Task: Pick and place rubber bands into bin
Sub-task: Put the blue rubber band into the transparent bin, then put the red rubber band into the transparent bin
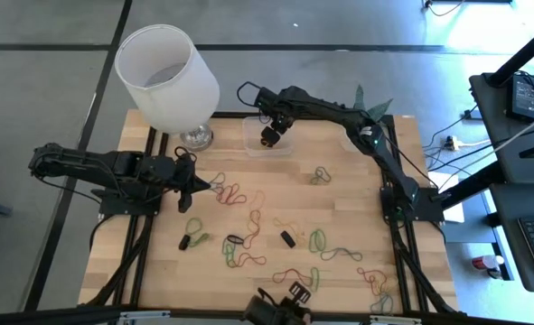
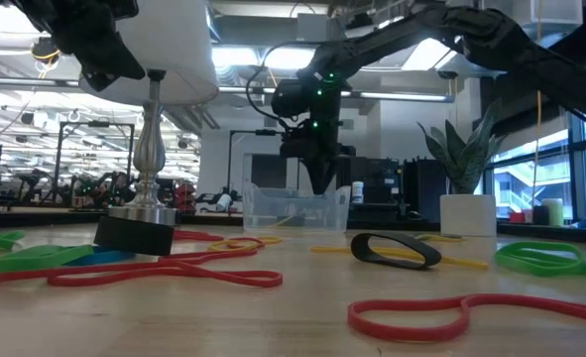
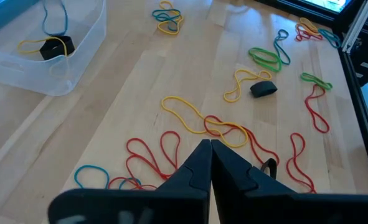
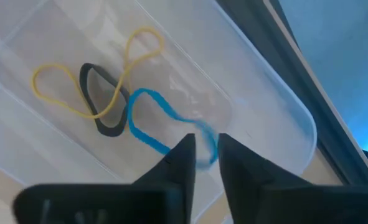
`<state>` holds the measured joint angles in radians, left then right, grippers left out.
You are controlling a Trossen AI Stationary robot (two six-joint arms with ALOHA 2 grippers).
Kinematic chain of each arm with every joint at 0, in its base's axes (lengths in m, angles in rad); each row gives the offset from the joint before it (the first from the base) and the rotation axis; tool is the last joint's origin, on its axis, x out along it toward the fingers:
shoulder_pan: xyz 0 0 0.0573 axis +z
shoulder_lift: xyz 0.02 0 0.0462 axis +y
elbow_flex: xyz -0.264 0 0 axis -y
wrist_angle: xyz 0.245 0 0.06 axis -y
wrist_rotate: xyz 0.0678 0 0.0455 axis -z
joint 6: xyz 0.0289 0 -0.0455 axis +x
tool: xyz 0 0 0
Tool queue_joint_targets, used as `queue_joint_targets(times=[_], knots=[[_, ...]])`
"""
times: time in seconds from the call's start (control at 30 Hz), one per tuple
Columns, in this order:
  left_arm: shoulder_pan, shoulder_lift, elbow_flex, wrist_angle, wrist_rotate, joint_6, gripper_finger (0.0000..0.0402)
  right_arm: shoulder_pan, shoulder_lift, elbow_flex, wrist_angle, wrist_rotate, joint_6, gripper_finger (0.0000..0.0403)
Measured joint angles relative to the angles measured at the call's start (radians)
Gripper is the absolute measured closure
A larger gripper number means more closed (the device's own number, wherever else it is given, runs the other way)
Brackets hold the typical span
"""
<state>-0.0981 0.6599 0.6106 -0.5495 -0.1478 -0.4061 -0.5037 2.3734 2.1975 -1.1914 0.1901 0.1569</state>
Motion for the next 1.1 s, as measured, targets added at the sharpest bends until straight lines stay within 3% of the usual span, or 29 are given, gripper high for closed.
queue_joint_targets(times=[0.3,0.5,0.73,0.87,1.1], knots=[[0.000,0.000,0.000,0.000,0.000,0.016,0.0400,0.003,-0.029,0.000,-0.036,-0.039,-0.012,0.0290],[0.000,0.036,0.006,0.007,0.003,0.009,0.0400,0.027,-0.129,0.000,-0.043,-0.061,-0.009,0.0318],[-0.001,0.204,0.079,0.004,0.019,0.000,0.0399,0.089,-0.299,-0.041,-0.060,-0.053,-0.032,0.0361],[-0.015,0.303,0.134,-0.003,0.018,0.010,0.0400,0.134,-0.453,-0.196,-0.006,-0.040,-0.027,0.0389],[-0.043,0.428,0.241,-0.042,0.013,0.024,0.0400,0.253,-0.825,-0.670,0.204,-0.031,0.100,0.0390]])
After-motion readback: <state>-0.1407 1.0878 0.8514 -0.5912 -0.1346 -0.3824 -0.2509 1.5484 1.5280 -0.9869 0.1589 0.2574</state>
